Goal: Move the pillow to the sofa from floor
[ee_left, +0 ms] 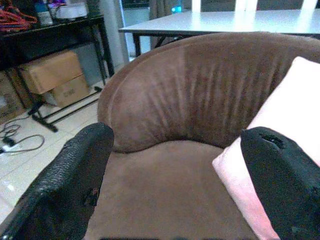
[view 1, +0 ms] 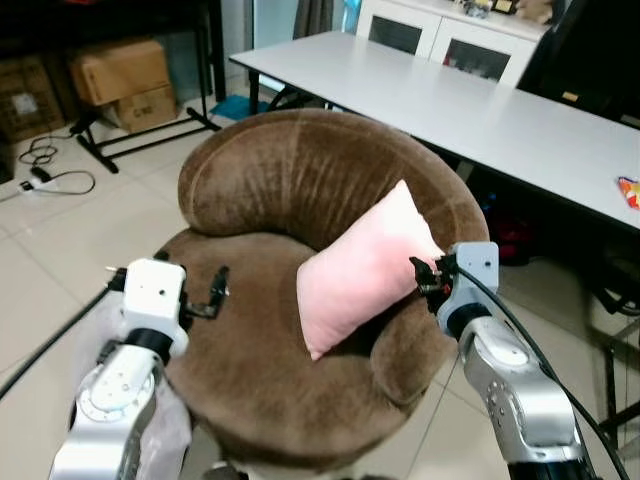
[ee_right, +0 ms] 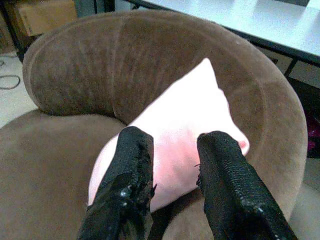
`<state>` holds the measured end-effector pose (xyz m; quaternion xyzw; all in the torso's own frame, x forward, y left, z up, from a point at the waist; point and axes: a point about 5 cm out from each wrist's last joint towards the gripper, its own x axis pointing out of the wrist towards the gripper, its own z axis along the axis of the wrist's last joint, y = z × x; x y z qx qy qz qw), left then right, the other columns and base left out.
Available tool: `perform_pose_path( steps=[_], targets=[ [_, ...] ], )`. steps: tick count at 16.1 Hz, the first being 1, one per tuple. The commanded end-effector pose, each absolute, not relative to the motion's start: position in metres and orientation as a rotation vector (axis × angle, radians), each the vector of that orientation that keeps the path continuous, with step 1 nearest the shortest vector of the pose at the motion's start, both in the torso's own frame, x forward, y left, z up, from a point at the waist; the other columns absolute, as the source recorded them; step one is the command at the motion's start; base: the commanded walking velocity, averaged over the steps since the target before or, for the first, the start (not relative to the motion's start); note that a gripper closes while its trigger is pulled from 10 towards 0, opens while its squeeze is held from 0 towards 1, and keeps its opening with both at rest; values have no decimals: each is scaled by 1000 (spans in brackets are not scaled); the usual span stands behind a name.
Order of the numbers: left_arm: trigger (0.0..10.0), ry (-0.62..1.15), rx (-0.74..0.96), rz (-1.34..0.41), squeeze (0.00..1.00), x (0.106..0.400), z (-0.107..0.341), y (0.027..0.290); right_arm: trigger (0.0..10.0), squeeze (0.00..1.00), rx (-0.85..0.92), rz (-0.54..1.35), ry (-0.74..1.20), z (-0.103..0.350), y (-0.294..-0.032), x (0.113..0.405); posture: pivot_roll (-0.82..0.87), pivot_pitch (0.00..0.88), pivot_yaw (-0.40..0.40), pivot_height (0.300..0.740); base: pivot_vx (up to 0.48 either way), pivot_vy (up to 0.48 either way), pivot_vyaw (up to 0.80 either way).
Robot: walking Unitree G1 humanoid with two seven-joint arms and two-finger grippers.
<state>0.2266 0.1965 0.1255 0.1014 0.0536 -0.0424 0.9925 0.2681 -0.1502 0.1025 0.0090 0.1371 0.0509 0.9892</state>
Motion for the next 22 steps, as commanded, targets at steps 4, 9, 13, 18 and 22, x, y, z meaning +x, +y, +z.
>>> perform_pose_path(
  steps=[4,9,13,18,22],
  targets=[
    [10000,100,190,-89,0,229,126,193,10000,0,-32,80,308,100,-155,268,29,0,-74,740,0,0,0],
    [10000,85,179,-56,0,230,125,193,10000,0,-75,116,301,104,-154,276,45,0,-110,740,0,0,0],
    [10000,91,160,-50,0,228,123,192,10000,0,-79,143,300,105,-154,276,38,0,-115,740,0,87,0],
    [10000,88,163,-47,0,229,123,192,10000,0,-118,230,294,105,-149,276,46,0,-128,740,0,412,160],
    [10000,90,163,-40,0,229,122,191,10000,0,-135,257,301,104,-148,277,47,0,-134,740,0,415,800]
  ],
)
